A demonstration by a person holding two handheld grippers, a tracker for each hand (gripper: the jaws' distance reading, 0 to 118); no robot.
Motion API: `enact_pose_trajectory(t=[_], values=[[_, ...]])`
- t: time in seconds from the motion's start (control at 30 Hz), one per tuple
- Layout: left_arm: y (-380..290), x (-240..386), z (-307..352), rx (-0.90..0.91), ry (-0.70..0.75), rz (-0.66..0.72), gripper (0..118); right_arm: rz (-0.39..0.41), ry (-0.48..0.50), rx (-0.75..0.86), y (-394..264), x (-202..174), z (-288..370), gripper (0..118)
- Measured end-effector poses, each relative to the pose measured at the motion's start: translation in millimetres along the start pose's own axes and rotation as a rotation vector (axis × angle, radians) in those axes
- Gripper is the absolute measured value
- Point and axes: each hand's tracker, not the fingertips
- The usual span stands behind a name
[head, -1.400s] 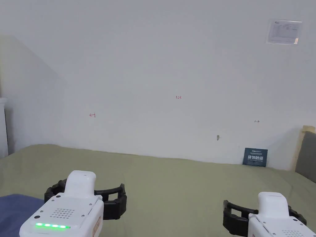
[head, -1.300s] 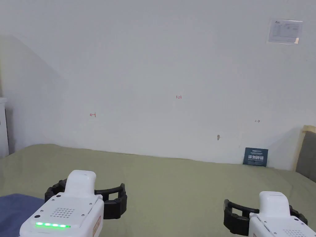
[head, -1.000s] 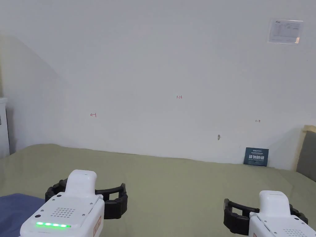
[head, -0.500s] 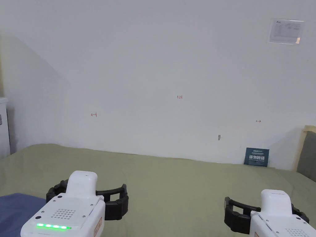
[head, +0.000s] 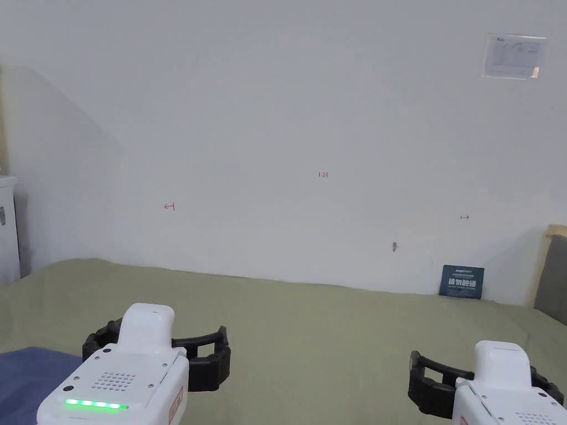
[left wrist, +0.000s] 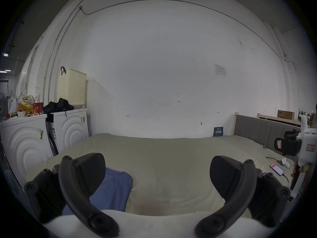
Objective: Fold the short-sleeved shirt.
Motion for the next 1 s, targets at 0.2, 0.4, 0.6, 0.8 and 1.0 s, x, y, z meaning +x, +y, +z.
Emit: enact_pose_trajectory(t=[0.2,0.4,0.6,0.8,1.0], values=[[0.0,0.8,-0.8,-0.005,0.013,-0.004,118,-0.025,-0.028,-0.019,-0.3,4.5,-2.9,118],[0.0,1.2,-0.8,-0.002,0.008,-0.005,118,0.02,-0.025,-0.018,-1.6,2.1,-1.8,118],[1.1,0.3,-1.3,-0.002,0.005,0.008,118,0.024,-0.017,-0.011,-0.9,-0.6,-2.2,118],[1.6,-0.6,-1.5,-0.002,0.011,0.008,118,0.028,0.0,-0.008,1.0,-2.4,-1.8,118],[0.9,-0.7,-2.3,-0.013,0.013,0.014,118,0.014,0.004,-0.008,2.2,-1.4,-2.1,118]])
